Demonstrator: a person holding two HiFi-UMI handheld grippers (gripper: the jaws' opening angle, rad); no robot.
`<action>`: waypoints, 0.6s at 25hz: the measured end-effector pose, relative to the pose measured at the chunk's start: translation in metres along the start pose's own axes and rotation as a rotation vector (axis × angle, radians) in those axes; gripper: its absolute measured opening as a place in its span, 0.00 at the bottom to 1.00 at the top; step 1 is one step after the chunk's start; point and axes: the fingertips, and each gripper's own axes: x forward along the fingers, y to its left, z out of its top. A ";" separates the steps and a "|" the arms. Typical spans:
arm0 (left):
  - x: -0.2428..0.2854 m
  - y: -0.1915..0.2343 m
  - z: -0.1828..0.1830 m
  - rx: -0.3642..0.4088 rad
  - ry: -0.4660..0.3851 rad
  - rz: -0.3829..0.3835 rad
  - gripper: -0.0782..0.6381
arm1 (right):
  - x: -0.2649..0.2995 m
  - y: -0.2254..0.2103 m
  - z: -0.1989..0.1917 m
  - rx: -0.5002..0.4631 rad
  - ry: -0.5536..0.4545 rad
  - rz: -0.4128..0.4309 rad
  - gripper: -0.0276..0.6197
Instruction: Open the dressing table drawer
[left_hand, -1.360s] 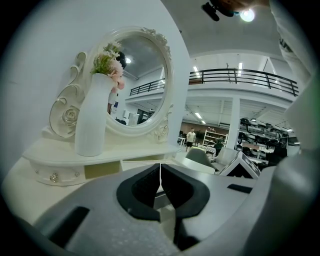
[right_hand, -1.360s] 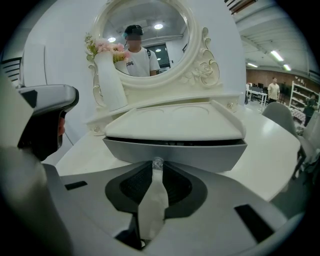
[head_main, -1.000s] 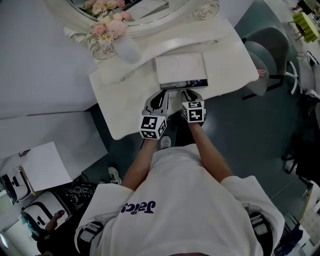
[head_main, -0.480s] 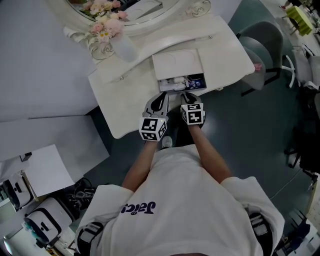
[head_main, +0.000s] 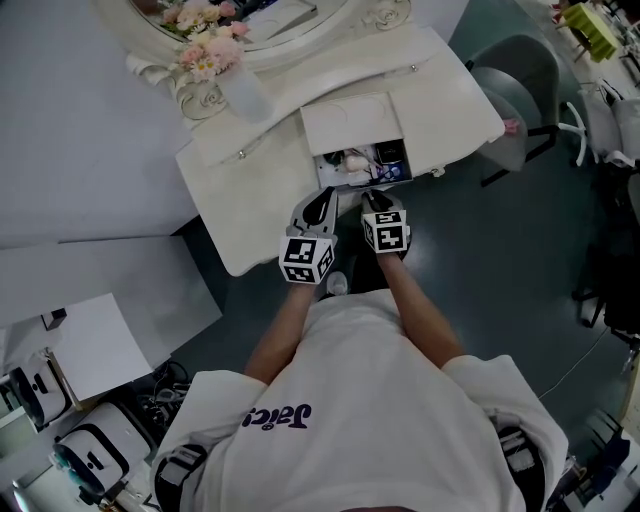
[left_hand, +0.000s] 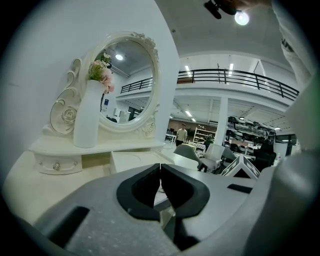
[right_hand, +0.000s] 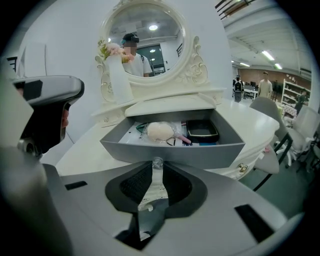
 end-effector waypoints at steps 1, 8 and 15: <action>-0.001 -0.001 0.000 0.001 0.001 -0.002 0.13 | -0.001 0.000 -0.002 -0.002 0.003 0.000 0.15; -0.007 -0.001 -0.001 -0.006 -0.010 0.010 0.13 | -0.003 0.003 -0.009 -0.025 0.008 0.005 0.15; -0.012 0.002 -0.002 -0.013 -0.011 0.019 0.13 | -0.002 0.004 -0.011 -0.017 -0.005 0.012 0.15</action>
